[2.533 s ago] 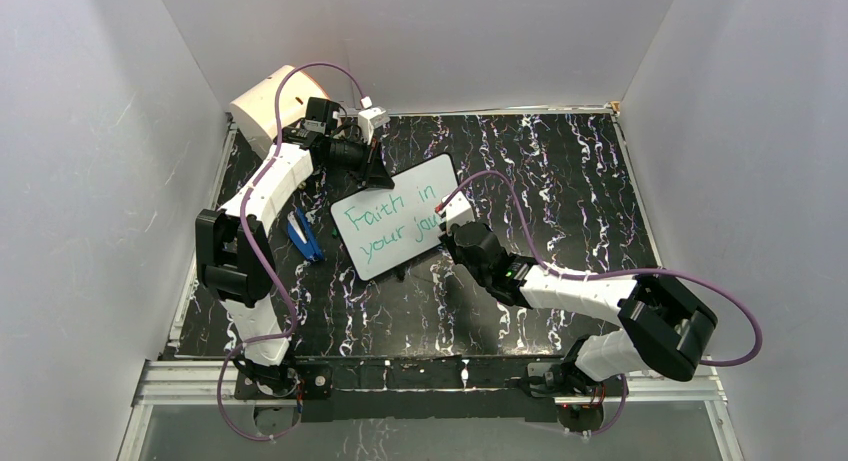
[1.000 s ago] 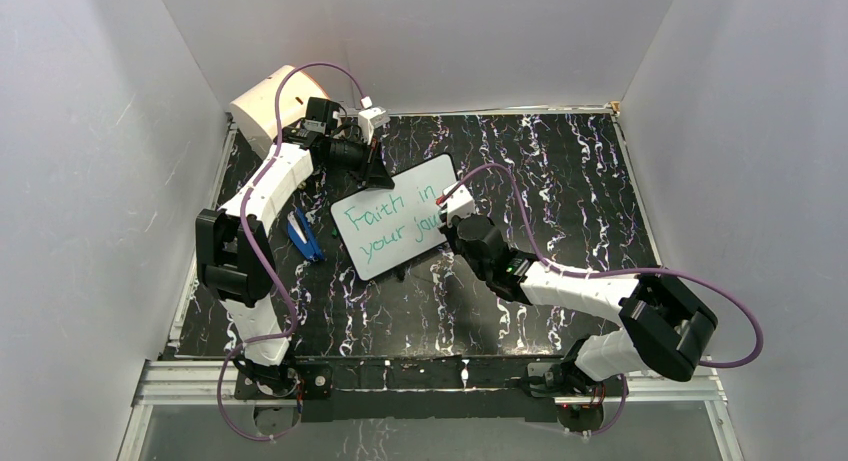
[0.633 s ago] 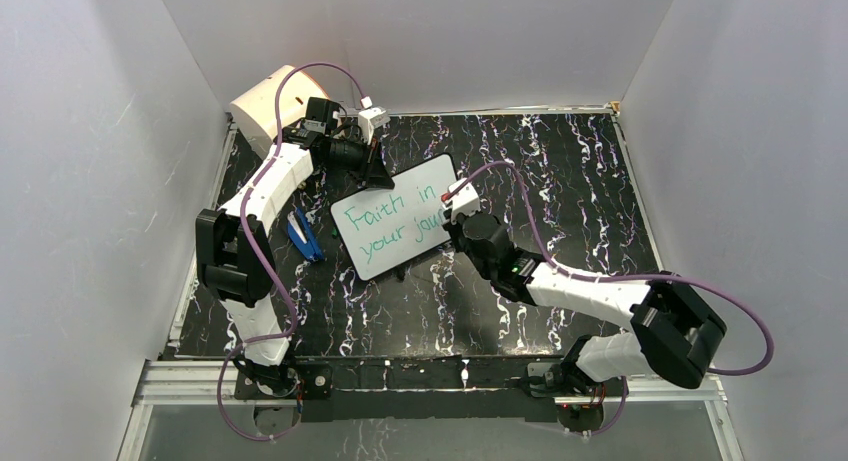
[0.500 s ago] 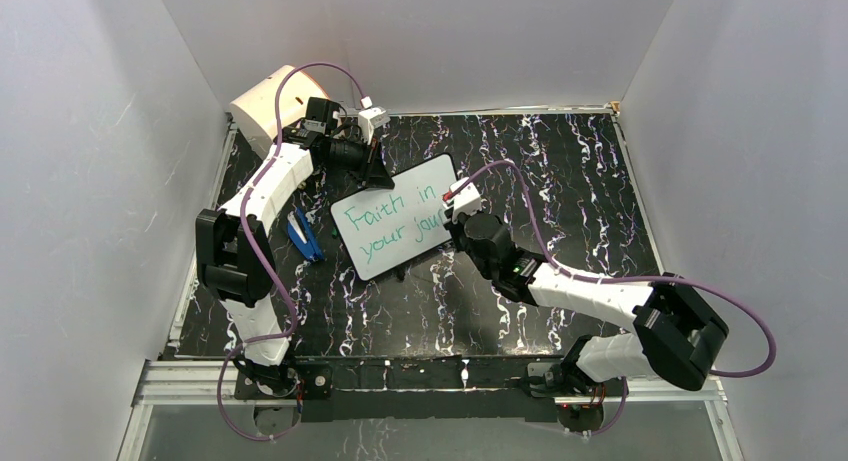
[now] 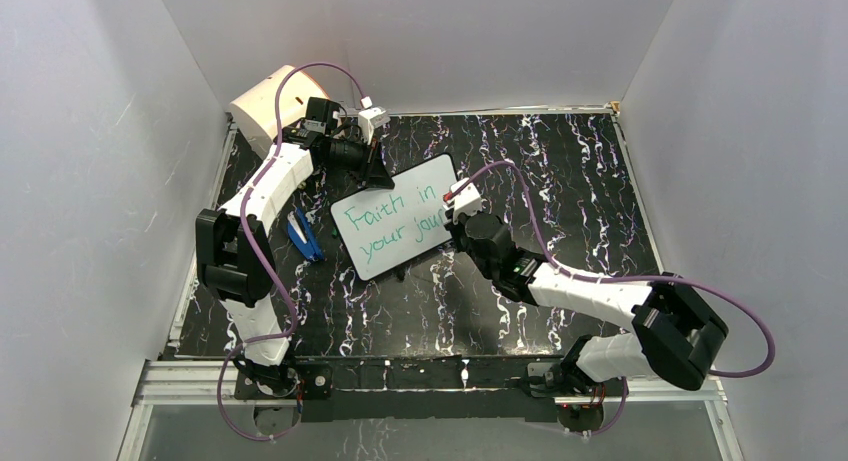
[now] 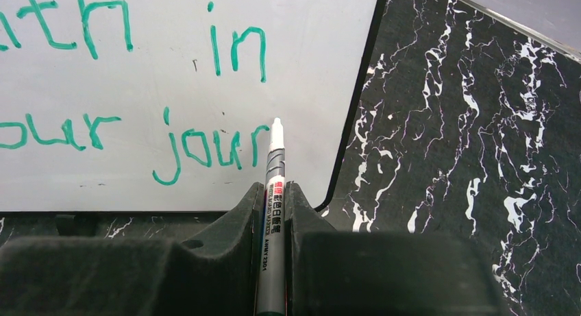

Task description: Write a sentence on the whiteboard

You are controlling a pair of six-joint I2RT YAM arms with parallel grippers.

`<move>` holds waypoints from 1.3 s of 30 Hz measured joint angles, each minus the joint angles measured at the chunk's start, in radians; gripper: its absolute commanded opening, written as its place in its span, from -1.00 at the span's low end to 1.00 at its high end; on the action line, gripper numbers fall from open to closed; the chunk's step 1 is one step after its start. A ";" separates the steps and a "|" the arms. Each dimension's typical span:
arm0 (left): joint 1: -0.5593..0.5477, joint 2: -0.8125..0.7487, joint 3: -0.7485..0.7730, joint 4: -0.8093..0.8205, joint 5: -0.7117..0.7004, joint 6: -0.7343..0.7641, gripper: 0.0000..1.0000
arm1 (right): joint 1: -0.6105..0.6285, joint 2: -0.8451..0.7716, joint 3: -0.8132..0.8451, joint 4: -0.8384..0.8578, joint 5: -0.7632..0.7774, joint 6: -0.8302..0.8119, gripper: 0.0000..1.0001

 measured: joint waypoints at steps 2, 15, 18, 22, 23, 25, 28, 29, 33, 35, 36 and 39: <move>0.000 0.000 0.000 0.000 0.000 0.000 -1.00 | -0.002 0.004 0.000 0.000 0.000 0.001 -1.00; 0.000 0.000 0.000 0.000 0.000 0.000 -1.00 | -0.004 0.027 0.000 0.000 -0.003 0.009 -1.00; 0.000 0.000 0.000 0.000 0.000 0.000 -1.00 | -0.004 0.028 0.000 0.000 -0.005 0.009 -1.00; 0.000 0.000 0.000 0.000 0.000 0.000 -1.00 | -0.004 0.030 0.000 -0.001 -0.005 0.016 -1.00; 0.000 0.000 0.000 0.000 0.000 0.000 -1.00 | -0.004 0.031 0.000 -0.001 -0.005 0.020 -1.00; 0.000 0.000 0.000 0.000 0.000 0.000 -1.00 | -0.004 0.033 0.000 -0.001 -0.005 0.026 -1.00; 0.000 0.000 0.000 0.000 0.000 0.000 -1.00 | -0.004 0.044 0.000 -0.001 -0.005 0.029 -1.00; 0.000 0.000 0.000 0.000 0.000 0.000 -1.00 | -0.005 0.048 0.000 -0.001 -0.005 0.029 -1.00; 0.000 0.000 0.000 0.000 -0.001 0.000 -1.00 | -0.006 0.052 0.000 0.000 -0.005 0.031 -1.00; 0.000 0.000 0.000 0.000 -0.001 0.000 -1.00 | -0.006 0.052 0.000 0.000 -0.005 0.031 -1.00; 0.000 0.000 0.000 0.000 -0.001 0.000 -1.00 | -0.006 0.052 0.000 0.000 -0.005 0.031 -1.00; 0.000 0.000 0.000 0.000 -0.001 0.000 -1.00 | -0.007 0.052 0.000 -0.001 -0.005 0.031 -1.00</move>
